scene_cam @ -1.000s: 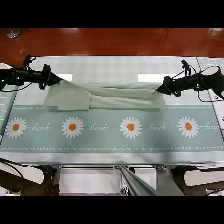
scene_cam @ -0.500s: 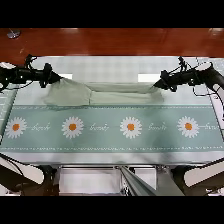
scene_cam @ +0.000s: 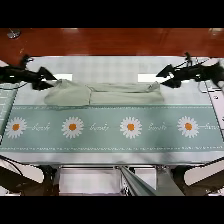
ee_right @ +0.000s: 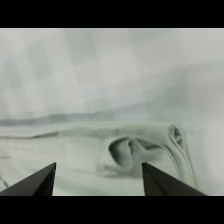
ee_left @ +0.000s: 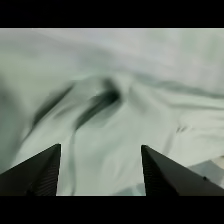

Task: Fold the shirts.

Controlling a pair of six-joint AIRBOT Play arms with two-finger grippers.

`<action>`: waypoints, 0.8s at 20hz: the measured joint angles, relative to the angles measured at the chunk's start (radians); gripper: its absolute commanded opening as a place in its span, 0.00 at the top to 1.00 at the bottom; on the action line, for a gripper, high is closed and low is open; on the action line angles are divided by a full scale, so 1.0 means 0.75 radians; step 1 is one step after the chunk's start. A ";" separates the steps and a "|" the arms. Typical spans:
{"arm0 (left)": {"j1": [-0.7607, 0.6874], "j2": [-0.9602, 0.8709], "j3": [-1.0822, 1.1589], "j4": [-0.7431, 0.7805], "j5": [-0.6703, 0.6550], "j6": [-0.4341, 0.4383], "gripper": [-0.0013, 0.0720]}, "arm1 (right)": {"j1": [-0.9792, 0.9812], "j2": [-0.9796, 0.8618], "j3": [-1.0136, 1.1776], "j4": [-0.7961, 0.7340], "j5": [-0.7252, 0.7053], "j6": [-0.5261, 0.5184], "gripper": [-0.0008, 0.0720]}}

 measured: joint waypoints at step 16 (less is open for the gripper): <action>-0.032 0.914 -1.089 -0.174 0.299 0.290 0.03 | -0.043 0.048 -0.322 -0.029 -0.008 -0.066 0.14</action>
